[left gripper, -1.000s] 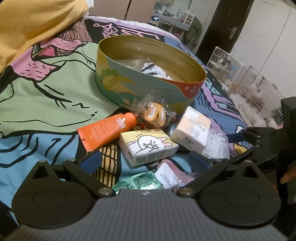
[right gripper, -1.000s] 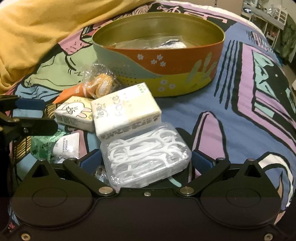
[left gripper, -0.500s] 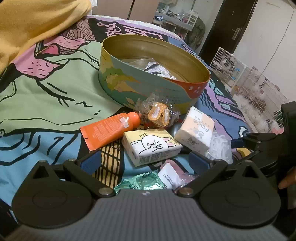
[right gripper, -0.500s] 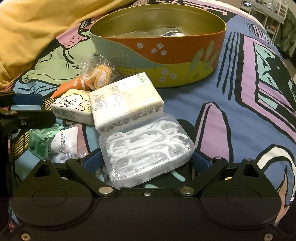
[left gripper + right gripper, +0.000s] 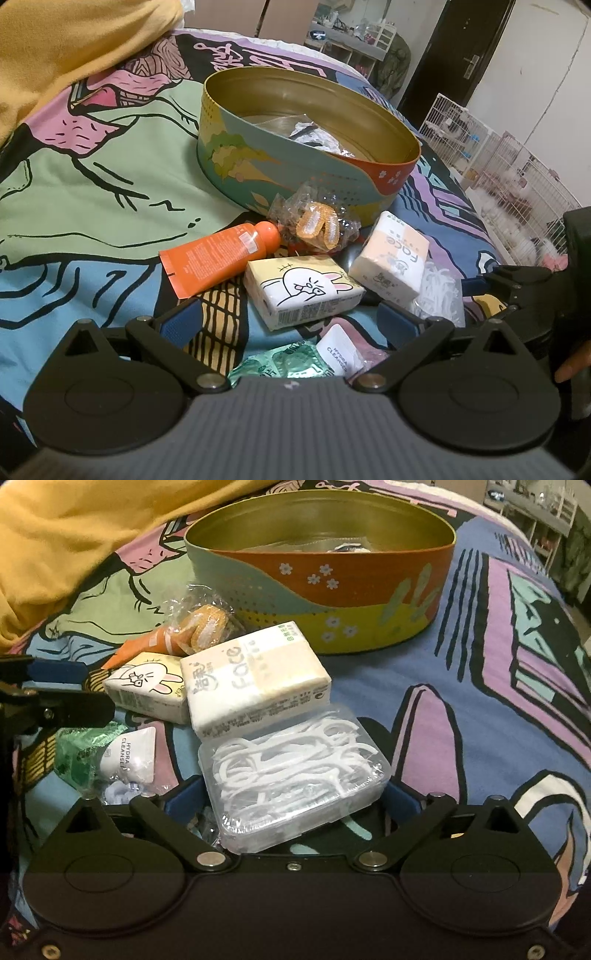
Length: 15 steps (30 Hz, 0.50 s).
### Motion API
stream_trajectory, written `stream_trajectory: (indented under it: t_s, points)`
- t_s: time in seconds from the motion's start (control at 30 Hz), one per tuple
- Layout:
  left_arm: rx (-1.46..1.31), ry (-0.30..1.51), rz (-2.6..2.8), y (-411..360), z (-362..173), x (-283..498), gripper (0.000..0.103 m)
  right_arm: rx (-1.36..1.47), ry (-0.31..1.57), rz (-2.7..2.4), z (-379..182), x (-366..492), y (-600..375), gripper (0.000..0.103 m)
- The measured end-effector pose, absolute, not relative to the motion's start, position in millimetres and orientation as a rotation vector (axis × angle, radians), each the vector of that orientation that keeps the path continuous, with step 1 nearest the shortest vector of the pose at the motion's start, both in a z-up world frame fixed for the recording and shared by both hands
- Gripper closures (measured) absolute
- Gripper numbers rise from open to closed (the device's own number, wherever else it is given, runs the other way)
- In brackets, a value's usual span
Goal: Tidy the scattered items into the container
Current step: 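Move the right gripper onto the clear box of white floss picks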
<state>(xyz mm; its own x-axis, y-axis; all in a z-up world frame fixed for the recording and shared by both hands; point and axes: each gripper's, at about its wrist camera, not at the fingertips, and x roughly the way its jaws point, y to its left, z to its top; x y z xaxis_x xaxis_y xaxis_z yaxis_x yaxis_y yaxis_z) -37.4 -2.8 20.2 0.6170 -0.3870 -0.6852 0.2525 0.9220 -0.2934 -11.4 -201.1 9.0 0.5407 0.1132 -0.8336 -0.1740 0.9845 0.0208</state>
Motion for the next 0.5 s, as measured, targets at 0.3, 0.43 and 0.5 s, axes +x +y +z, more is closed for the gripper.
stream_trajectory:
  t_s: [0.3,0.43,0.5]
  points:
    - [-0.175,0.84,-0.376,-4,17,-36,0.0,-0.024,0.949,0.164,19,-20,-206,0.014]
    - [-0.183,0.84,-0.377,-2,17,-36,0.0,0.016,0.923,0.151,29,-27,-213,0.019]
    - [-0.188,0.837,-0.38,-2,17,-36,0.0,0.02,0.917,0.116,32,-30,-216,0.065]
